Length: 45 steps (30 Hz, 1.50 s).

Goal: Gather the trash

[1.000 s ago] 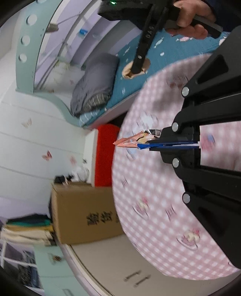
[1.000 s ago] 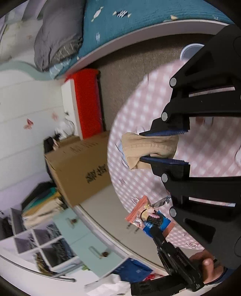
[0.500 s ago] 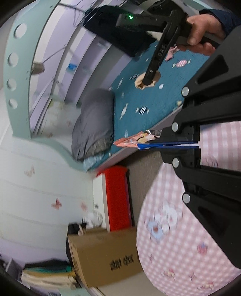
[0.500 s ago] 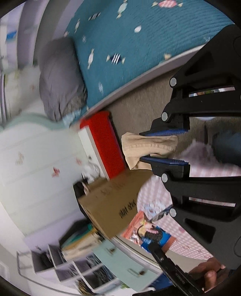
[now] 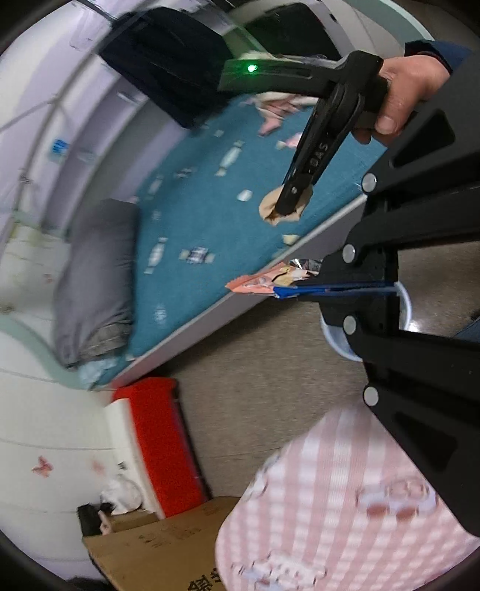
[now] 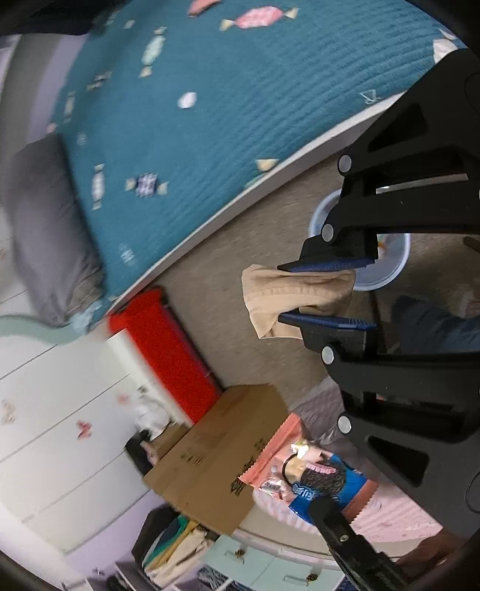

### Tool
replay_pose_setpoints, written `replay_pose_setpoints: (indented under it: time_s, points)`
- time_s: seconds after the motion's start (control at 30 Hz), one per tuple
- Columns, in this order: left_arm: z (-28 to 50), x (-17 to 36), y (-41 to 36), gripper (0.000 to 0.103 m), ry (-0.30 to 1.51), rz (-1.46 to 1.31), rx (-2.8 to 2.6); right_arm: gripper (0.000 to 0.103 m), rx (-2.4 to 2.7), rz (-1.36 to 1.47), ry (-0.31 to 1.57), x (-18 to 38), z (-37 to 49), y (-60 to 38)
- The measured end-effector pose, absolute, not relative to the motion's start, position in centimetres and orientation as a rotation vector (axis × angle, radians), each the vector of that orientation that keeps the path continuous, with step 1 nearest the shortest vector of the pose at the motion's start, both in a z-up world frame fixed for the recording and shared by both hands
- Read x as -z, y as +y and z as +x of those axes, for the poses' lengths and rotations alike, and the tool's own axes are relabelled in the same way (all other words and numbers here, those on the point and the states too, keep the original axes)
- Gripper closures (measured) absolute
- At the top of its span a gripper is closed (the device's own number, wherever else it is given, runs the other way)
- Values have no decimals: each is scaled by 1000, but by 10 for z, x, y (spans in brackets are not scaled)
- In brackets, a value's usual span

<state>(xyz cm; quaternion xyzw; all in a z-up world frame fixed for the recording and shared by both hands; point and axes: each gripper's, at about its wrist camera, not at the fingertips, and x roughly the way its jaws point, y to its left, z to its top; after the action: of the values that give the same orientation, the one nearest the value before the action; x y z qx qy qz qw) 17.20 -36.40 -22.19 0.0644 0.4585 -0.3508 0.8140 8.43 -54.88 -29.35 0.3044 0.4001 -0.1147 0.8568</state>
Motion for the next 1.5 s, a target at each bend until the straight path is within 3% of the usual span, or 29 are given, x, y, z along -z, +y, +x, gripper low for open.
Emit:
replay_pose_setpoints:
  time_s: [0.27,0.6,0.63,0.67,0.7,0.73,0.77,0.87,0.93,0.97,1.2,1.5]
  points:
    - [188,303,-417,102,1156,289,700,82,239,728,1007,379,99,-564]
    - [210,363,-439,99,1314,348,659,80,208,766,1131,435,121,-563]
    - [211,366,-440,97,1326,351,655,79,207,770,1137,438,123,-562]
    - [212,371,-440,82,1354,347,648,76,206,777,1139,440,124,-562]
    - [214,373,-441,53,1365,340,642,59,205,793,1138,442,125,-562]
    - [215,374,-440,40,1365,334,627,41,209,798,1136,443,125,-563]
    - [215,371,-439,29,1338,343,595,38,218,805,1133,445,124,-564]
    - [217,364,-436,16,1299,345,564,25,232,829,1131,446,121,-567]
    - [219,362,-435,16,1298,337,544,8,267,846,1115,442,114,-572]
    - [220,361,-434,16,1298,333,534,7,281,853,1107,441,110,-573]
    - [205,318,-432,15,1184,290,599,6,356,821,1023,393,87,-577]
    - [153,210,-401,11,911,269,701,6,380,719,848,286,62,-553]
